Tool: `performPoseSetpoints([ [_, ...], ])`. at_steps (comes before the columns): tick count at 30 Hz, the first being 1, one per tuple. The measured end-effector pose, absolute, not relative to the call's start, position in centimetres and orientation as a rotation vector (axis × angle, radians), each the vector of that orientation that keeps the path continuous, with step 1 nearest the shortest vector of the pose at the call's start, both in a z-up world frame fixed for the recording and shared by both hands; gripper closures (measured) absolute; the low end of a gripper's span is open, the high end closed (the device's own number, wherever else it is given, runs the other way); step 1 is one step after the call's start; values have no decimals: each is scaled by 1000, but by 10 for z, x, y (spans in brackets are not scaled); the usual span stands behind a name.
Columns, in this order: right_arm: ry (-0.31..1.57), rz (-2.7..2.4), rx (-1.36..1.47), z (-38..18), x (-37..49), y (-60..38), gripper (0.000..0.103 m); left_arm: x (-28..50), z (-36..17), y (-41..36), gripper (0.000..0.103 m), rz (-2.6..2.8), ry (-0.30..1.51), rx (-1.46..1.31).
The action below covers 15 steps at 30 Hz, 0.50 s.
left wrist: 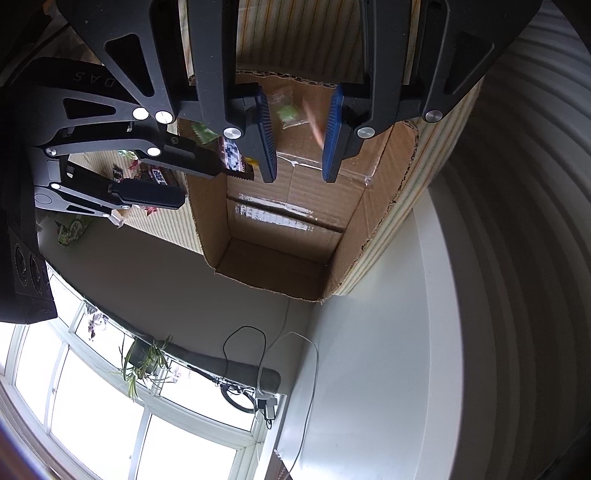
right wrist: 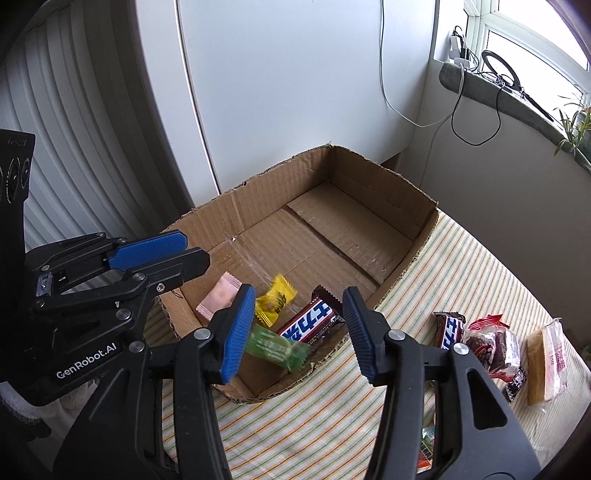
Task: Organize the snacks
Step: 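Open both tools to drop the pink candy and yellow packet into the box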
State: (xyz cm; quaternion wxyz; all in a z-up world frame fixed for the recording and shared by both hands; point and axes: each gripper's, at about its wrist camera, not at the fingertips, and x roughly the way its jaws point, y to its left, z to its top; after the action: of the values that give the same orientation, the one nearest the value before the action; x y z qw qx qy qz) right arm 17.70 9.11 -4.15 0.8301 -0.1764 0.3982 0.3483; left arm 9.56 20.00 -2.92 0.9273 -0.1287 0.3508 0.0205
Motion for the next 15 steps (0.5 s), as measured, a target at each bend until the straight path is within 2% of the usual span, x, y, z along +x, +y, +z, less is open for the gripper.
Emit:
performPoseSetpoints([
  [9, 817, 709, -349, -26, 164, 55, 50, 85, -20, 195, 79, 49, 706, -264],
  [11, 810, 695, -331, -22, 160, 38, 44, 81, -17, 190, 79, 44, 701, -266],
  [15, 801, 651, -306, -13, 153, -1, 43, 78, -11, 175, 79, 19, 694, -258],
])
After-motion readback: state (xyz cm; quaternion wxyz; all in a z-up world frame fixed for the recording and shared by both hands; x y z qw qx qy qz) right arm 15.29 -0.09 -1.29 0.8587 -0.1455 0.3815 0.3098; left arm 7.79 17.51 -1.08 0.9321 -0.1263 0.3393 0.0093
